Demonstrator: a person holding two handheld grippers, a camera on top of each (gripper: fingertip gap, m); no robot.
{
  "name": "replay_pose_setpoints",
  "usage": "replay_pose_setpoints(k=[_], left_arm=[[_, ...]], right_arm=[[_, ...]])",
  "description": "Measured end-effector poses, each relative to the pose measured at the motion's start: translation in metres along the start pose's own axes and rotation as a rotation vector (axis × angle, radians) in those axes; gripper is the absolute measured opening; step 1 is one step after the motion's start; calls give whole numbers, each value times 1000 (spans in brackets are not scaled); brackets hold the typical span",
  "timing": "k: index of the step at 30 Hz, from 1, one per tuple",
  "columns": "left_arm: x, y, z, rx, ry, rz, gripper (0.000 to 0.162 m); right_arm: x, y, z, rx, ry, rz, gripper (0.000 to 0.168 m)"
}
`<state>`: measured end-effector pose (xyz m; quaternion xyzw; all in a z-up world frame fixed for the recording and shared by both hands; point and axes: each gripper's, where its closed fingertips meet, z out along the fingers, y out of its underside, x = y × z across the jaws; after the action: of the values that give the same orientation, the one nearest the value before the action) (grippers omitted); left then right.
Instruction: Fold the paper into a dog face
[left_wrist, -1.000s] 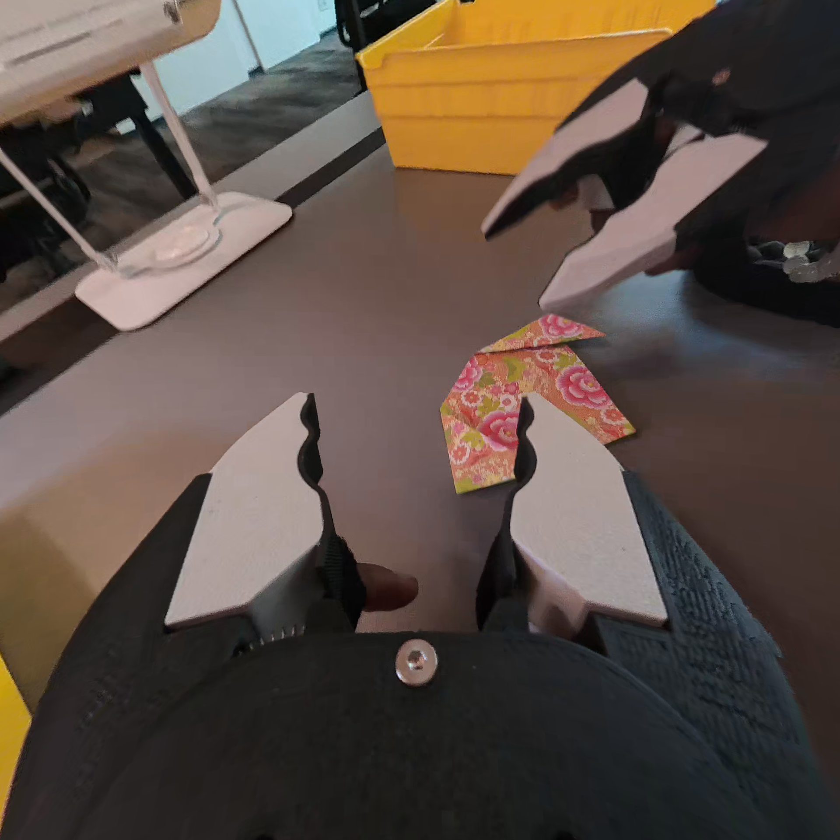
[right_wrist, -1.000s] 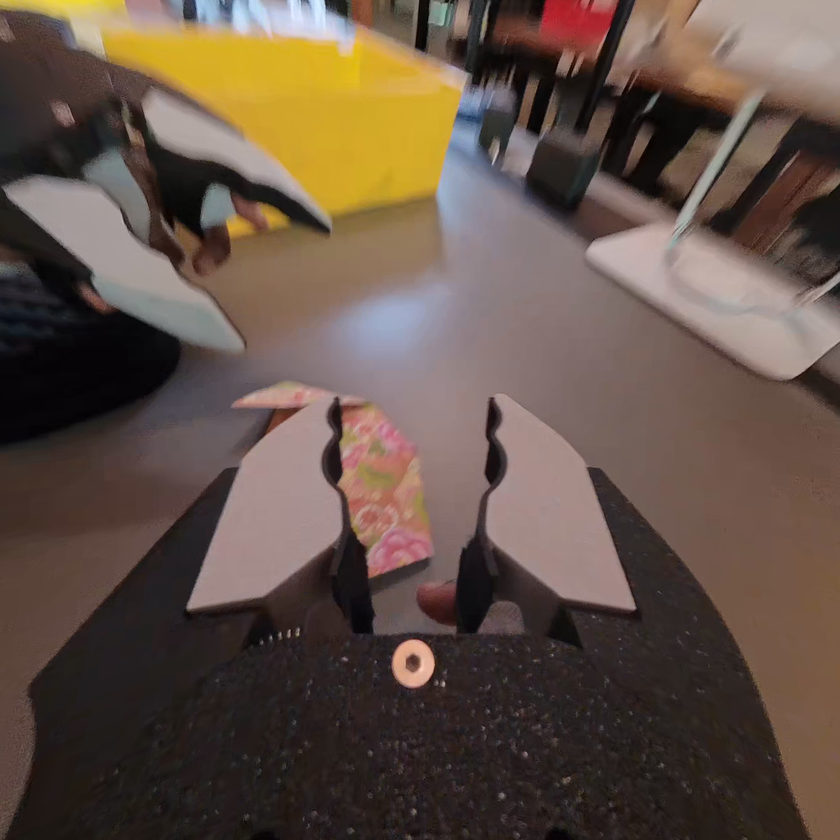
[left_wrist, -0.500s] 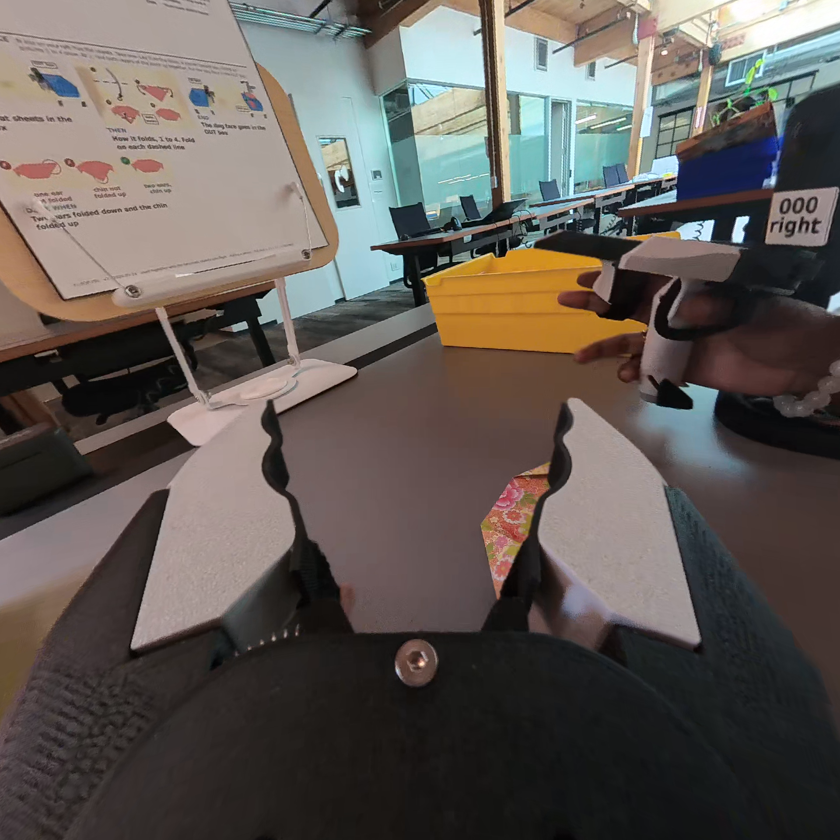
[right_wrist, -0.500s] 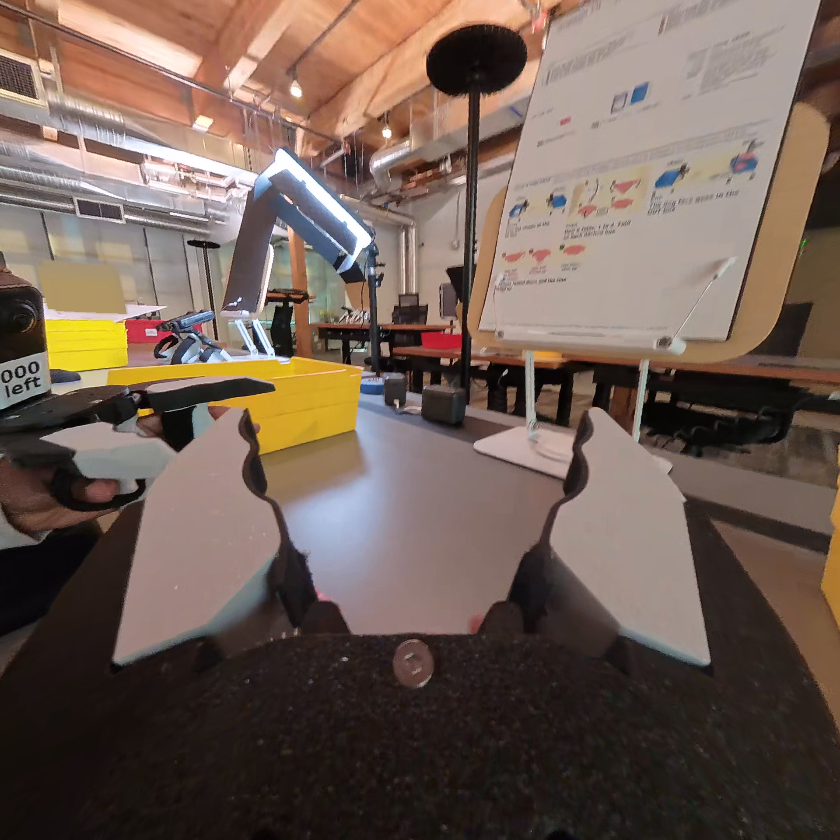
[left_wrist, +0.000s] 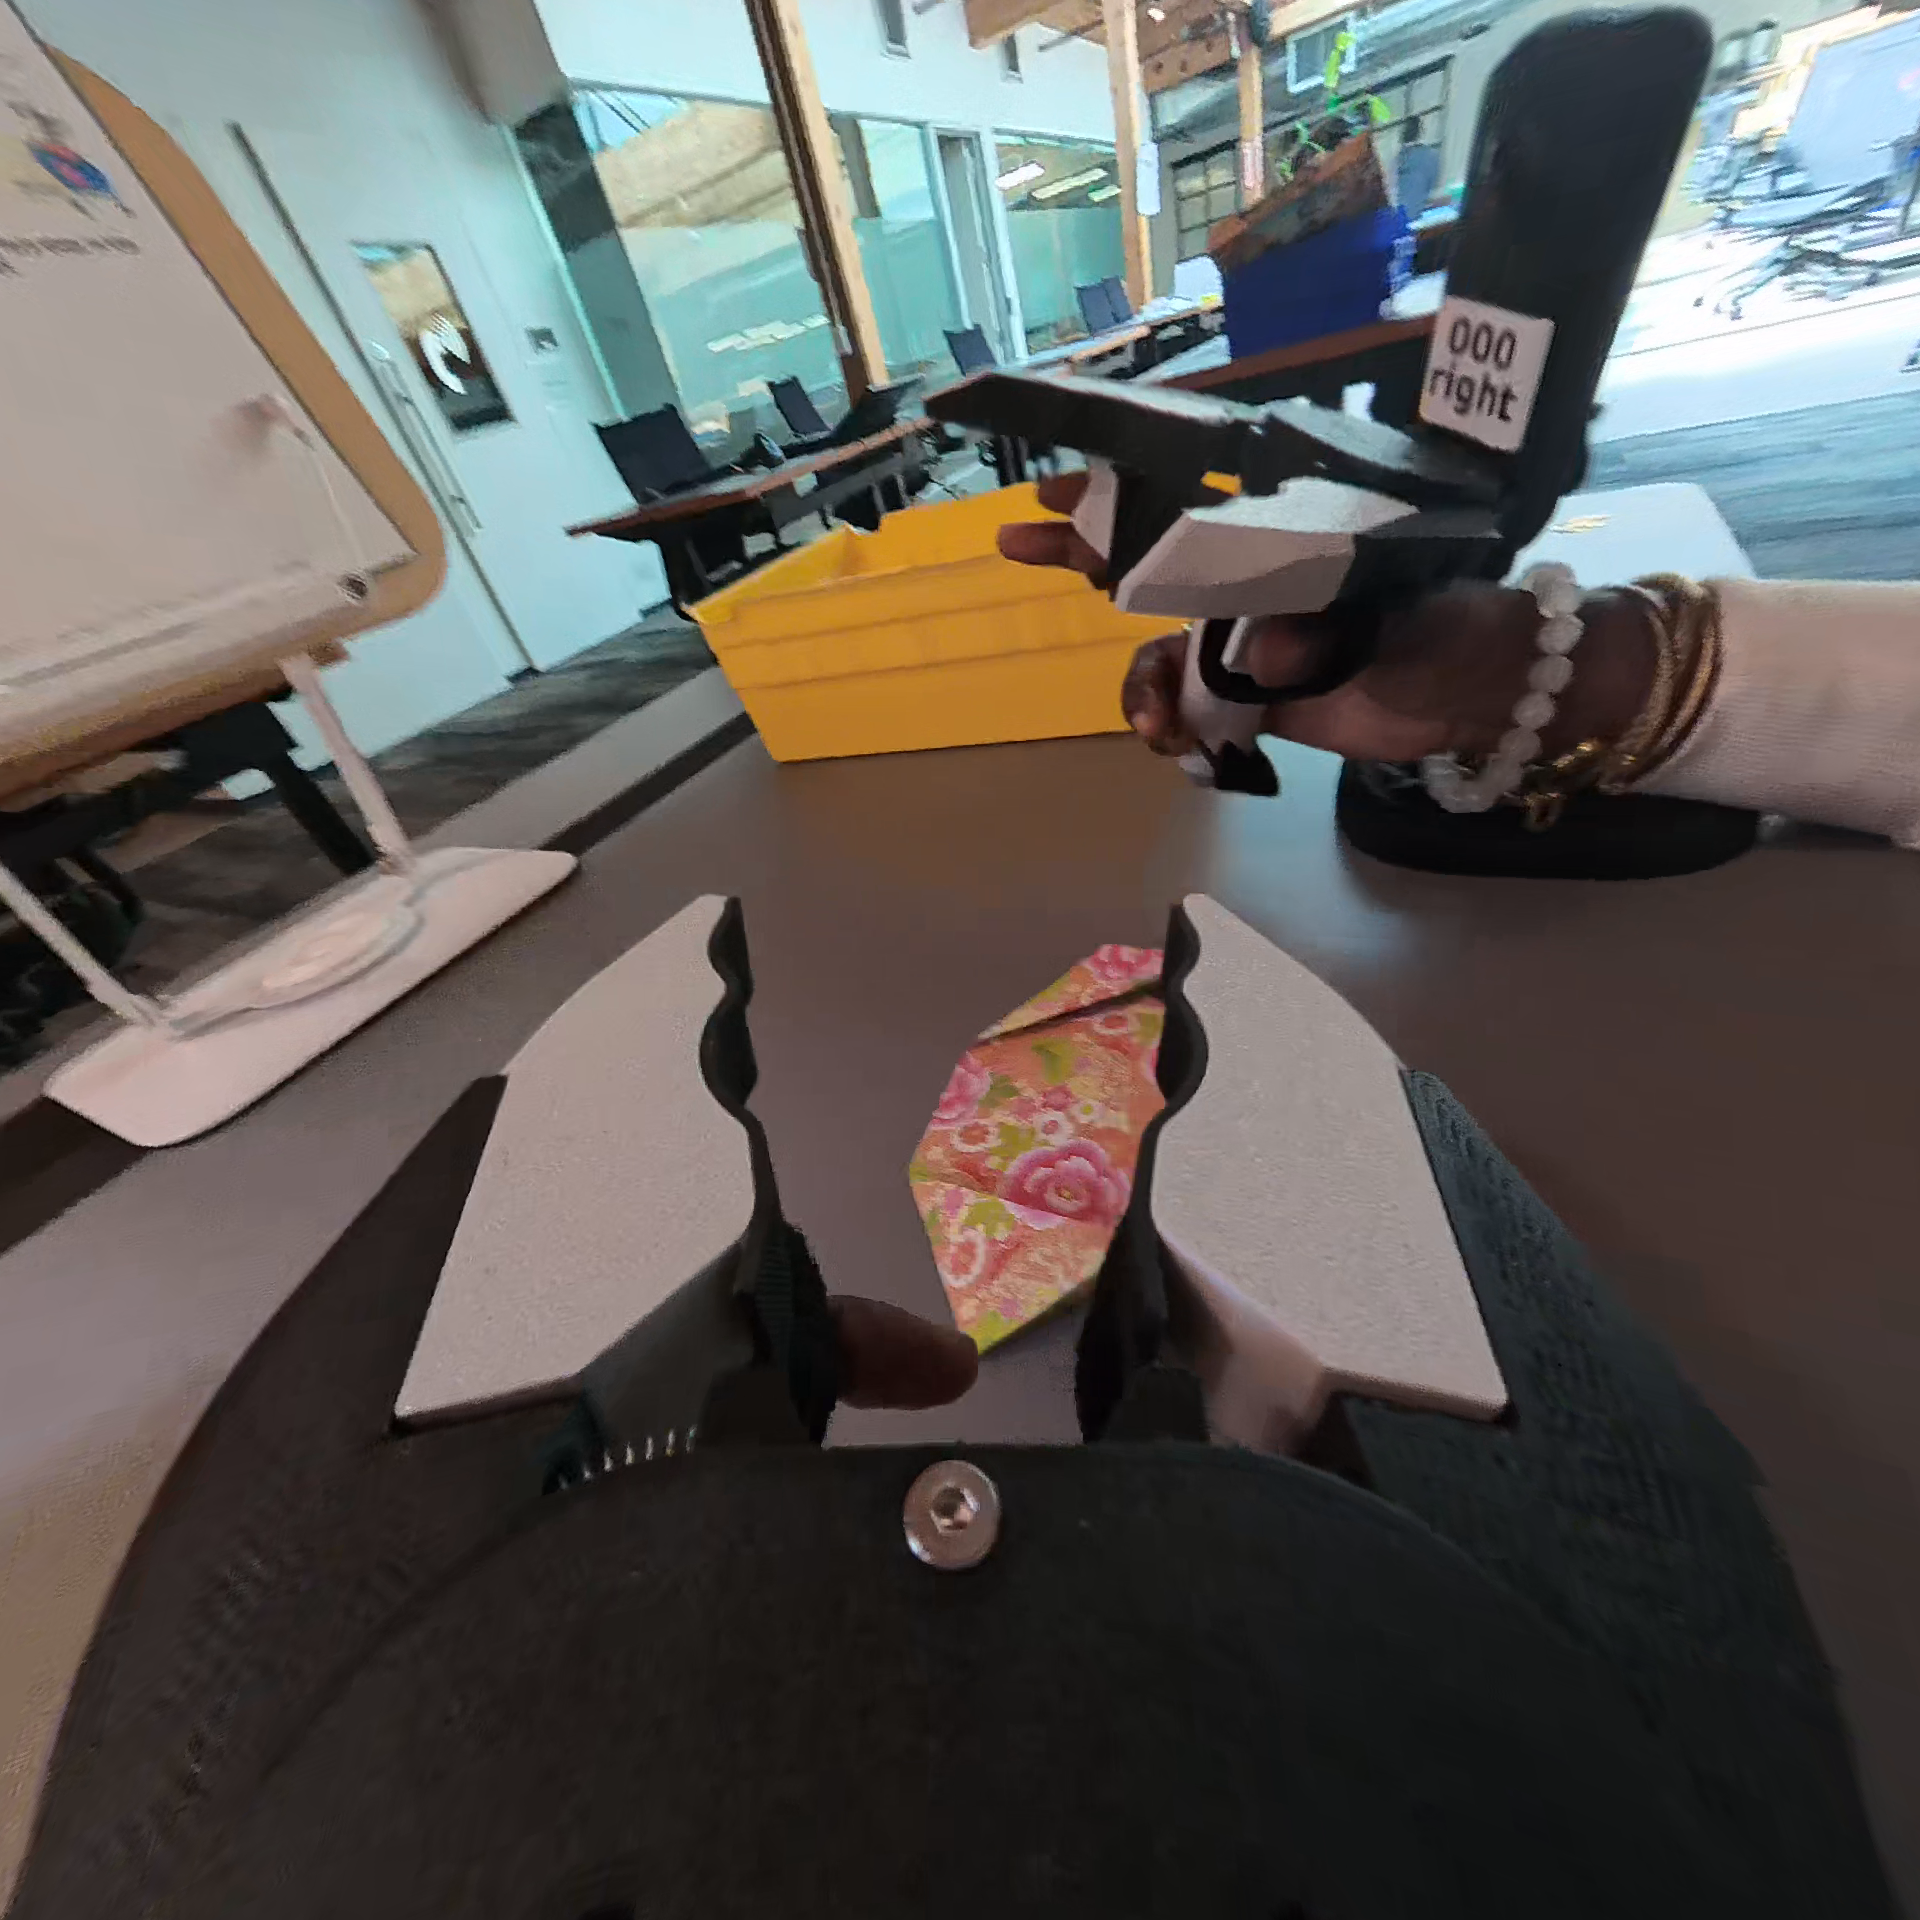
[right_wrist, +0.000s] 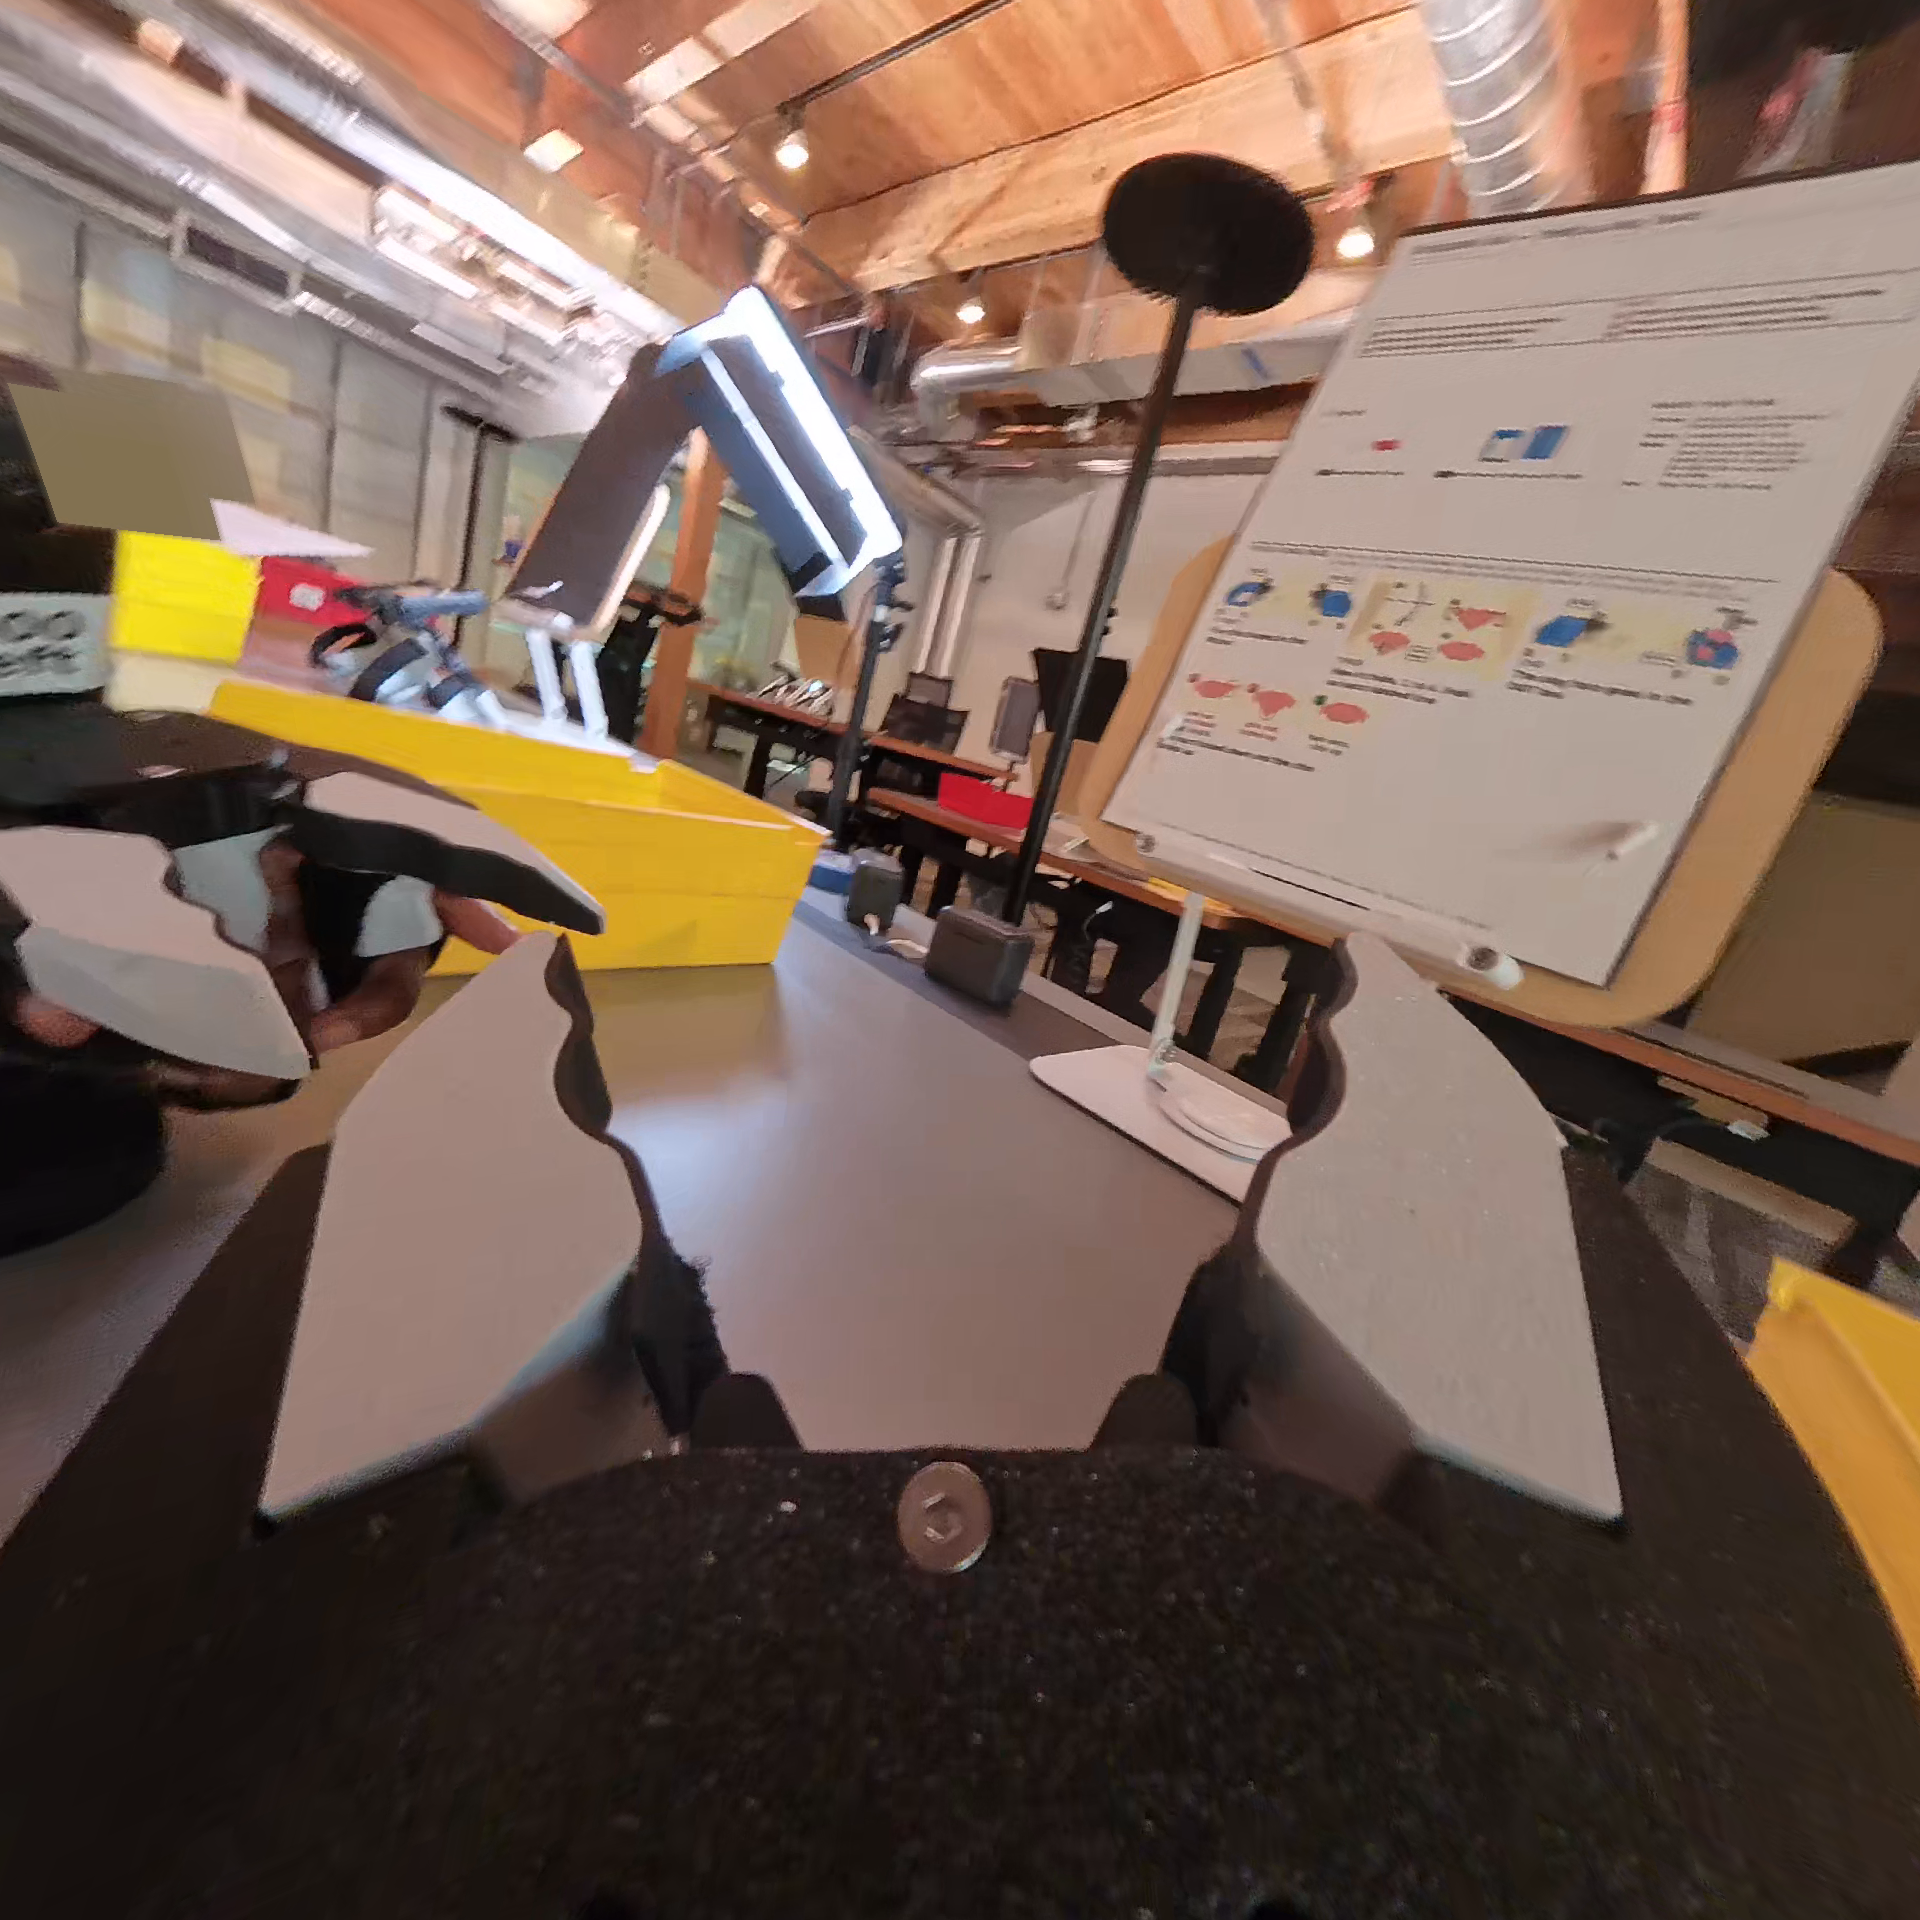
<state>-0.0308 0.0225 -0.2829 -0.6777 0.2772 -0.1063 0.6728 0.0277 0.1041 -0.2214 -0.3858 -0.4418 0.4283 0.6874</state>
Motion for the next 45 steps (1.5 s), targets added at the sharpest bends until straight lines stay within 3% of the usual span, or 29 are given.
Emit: replay_pose_setpoints(k=[1,3,6,9,12,19,25,29,33,40,45], left_arm=[[9,3,-1,-32,67,-10,76],[24,10,-2,-122,164,19,74],[44,26,-1,-241,263,104,70],[52,33,1,-294,313,128,70],[56,20,-1,-251,323,91,70],[82,17,-24,-368,337,125,73],[134,22,-41,-439,381,185,79],[166,29,-45,-452,404,229,75],[193,38,-50,-490,452,260,73],[192,30,-60,-466,389,319,69],[185,44,-57,-547,373,432,58]], right_arm=[[-9,-3,0,-20,-55,-28,123],[-43,-3,-7,-112,-277,-112,94],[-89,28,-33,-403,-580,-135,67],[-121,56,-56,-608,-744,-52,81],[-144,76,-74,-783,-896,19,88],[-168,96,-93,-1015,-1075,24,119],[-202,70,-140,-1019,-1129,-11,118],[-220,64,-166,-972,-1066,-174,110],[-219,69,-174,-889,-930,-469,83],[-223,48,-177,-640,-812,-628,5],[-222,46,-178,-661,-861,-394,3]])
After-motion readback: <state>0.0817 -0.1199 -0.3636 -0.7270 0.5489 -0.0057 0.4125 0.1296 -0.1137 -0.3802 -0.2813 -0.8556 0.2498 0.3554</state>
